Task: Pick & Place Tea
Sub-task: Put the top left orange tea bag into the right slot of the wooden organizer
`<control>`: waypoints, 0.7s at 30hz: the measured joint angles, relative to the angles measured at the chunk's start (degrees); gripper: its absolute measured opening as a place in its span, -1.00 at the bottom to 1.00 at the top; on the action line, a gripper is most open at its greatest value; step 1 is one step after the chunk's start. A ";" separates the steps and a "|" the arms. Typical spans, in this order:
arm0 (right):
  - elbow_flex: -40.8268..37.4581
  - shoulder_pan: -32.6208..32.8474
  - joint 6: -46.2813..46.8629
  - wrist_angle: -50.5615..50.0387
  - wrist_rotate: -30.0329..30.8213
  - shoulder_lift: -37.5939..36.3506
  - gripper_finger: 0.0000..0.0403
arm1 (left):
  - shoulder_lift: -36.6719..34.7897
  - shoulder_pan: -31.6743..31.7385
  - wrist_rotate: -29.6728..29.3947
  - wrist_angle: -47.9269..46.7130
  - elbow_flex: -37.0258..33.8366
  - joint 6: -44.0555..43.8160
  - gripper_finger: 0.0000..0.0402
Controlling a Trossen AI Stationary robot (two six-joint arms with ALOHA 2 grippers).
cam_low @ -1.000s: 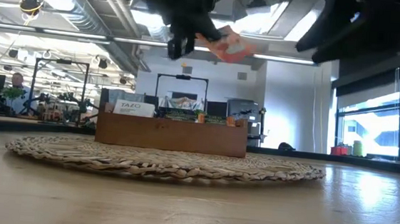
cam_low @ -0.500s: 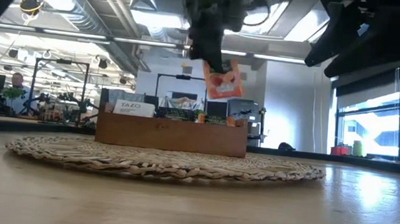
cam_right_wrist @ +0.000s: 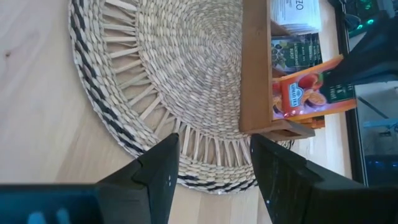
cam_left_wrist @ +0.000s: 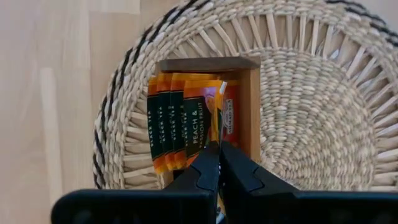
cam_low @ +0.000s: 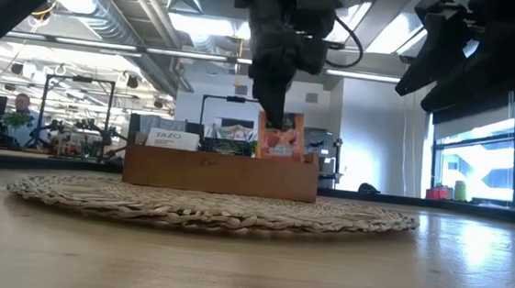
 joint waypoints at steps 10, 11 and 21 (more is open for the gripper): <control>0.00 0.00 0.23 -0.06 -0.01 0.00 -0.02 | 1.59 -0.87 -1.72 0.22 0.00 -0.29 -0.99; 0.00 0.00 0.26 -0.06 0.00 0.00 -0.02 | 1.67 -0.97 -1.90 0.22 0.00 -0.52 -0.99; 0.00 0.00 0.27 -0.06 -0.01 0.00 -0.02 | 1.65 -1.12 -1.93 0.22 0.00 -0.94 -0.89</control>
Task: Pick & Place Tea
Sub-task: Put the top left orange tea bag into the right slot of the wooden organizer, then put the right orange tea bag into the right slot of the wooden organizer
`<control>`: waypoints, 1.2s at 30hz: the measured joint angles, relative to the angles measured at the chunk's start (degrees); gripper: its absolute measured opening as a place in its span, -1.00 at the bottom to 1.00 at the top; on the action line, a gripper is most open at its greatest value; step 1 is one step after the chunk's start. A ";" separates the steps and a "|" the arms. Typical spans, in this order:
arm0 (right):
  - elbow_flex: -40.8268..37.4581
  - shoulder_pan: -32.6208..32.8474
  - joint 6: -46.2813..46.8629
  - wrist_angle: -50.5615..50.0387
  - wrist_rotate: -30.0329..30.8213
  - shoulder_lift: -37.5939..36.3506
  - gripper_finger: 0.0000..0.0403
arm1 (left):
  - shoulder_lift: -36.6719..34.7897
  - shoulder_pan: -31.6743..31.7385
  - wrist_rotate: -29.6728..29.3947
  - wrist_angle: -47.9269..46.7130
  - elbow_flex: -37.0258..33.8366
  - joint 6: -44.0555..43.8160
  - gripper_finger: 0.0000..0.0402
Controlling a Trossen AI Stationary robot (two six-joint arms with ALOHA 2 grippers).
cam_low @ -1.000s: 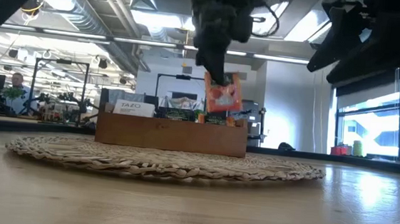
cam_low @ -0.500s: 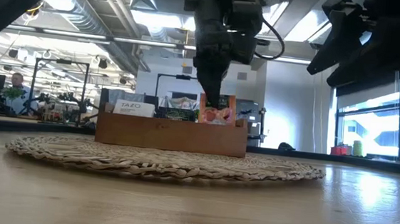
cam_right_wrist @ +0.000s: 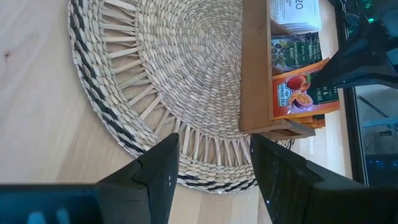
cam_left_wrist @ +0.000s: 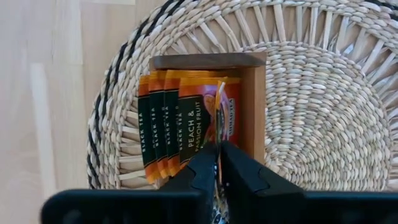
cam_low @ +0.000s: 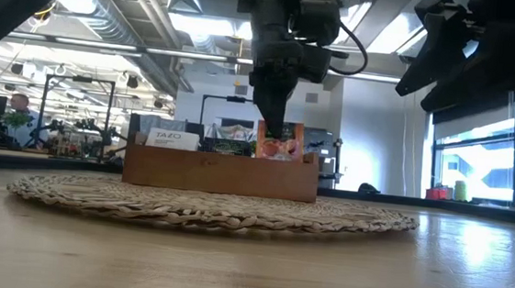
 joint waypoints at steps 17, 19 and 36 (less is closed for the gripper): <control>-0.02 -0.02 1.07 0.11 0.01 0.04 -0.02 | -4.46 0.18 1.40 -7.16 4.20 -3.05 -0.38; -0.04 -0.02 1.09 0.07 -0.01 0.04 -0.02 | -7.23 -0.21 2.49 -6.94 4.08 -4.37 -0.36; -0.04 -0.11 -0.46 1.83 0.12 0.04 -0.02 | -30.95 -15.13 1.01 23.01 -27.50 -15.28 -0.36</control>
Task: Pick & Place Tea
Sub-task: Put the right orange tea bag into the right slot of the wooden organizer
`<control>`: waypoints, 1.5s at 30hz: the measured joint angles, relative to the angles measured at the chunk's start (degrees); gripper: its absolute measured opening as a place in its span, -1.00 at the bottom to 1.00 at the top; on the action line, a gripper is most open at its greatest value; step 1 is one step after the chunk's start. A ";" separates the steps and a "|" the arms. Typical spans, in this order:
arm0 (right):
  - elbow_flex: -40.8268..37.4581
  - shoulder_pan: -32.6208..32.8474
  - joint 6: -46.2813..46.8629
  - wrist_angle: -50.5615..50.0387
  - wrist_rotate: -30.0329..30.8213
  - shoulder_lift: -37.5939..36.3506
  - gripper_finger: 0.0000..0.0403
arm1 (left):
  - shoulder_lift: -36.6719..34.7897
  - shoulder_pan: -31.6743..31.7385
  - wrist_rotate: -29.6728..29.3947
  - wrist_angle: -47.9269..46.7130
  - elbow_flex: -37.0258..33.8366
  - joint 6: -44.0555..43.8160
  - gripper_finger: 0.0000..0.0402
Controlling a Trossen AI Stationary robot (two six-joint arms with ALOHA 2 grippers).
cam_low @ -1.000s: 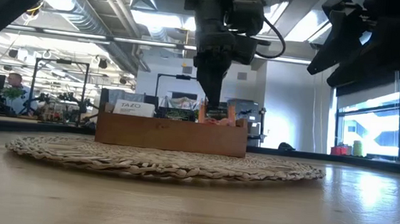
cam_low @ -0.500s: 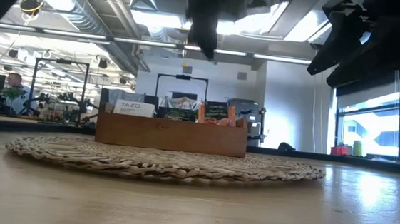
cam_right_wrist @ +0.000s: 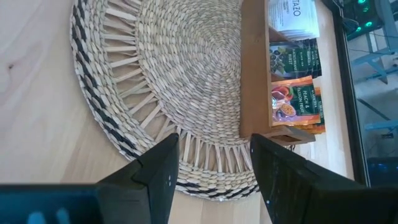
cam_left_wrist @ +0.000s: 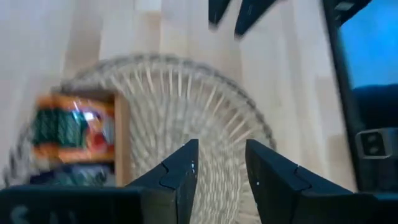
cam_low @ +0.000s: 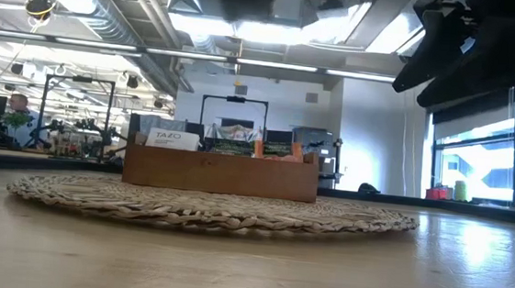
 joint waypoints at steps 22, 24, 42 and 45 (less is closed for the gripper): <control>0.02 -4.19 3.28 6.00 2.34 0.23 -0.02 | -5.07 -15.72 8.27 28.05 -26.80 -27.15 -0.37; -0.05 -4.50 5.44 6.60 0.89 0.35 -0.02 | -5.07 -17.08 8.03 28.10 -26.80 -27.15 -0.37; -11.02 -1.38 5.69 47.38 -12.75 0.66 -0.02 | -2.87 -36.65 -7.70 25.25 -26.82 -26.73 -0.99; -11.03 -0.59 5.68 50.48 -12.70 0.66 -0.02 | 0.08 -38.09 -8.33 26.93 -26.80 -26.92 -0.99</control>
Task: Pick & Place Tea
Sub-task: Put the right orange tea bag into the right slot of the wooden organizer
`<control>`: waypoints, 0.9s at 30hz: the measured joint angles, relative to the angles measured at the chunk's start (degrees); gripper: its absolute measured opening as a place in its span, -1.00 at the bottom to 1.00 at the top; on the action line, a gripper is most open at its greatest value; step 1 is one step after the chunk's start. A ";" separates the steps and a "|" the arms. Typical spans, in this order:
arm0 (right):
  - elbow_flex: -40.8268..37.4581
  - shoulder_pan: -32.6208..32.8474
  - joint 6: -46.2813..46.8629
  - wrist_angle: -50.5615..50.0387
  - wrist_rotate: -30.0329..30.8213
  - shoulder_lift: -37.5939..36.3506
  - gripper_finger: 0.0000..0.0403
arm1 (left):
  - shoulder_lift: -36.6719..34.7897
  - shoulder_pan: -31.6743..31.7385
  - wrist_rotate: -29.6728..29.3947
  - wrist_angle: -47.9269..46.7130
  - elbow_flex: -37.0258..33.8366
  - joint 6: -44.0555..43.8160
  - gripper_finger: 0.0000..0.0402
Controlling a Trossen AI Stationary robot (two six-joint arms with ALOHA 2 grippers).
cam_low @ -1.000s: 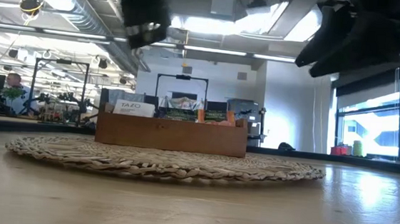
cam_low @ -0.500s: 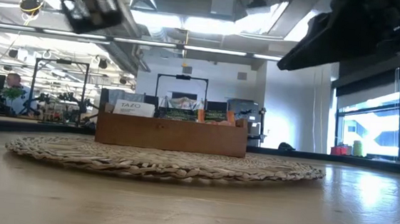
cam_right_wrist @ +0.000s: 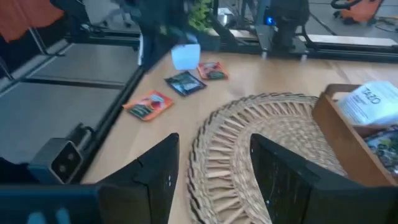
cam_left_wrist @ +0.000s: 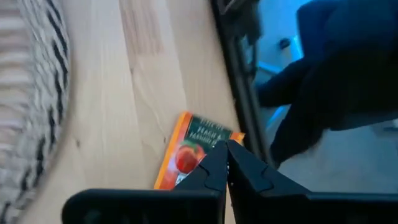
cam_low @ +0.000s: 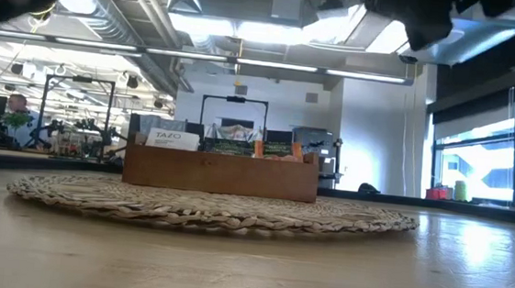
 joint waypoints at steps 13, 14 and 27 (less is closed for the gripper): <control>0.09 0.96 -5.89 14.35 -6.41 5.59 -0.02 | 11.22 -0.57 9.35 -0.07 0.00 -8.52 -0.99; 0.44 0.96 -7.36 15.40 -6.45 7.03 -0.02 | 11.96 -0.26 9.83 0.16 0.02 -9.22 -0.99; 14.70 -1.04 -19.11 5.42 -6.20 20.97 -0.02 | 14.57 5.99 3.40 6.29 0.17 -7.87 -0.99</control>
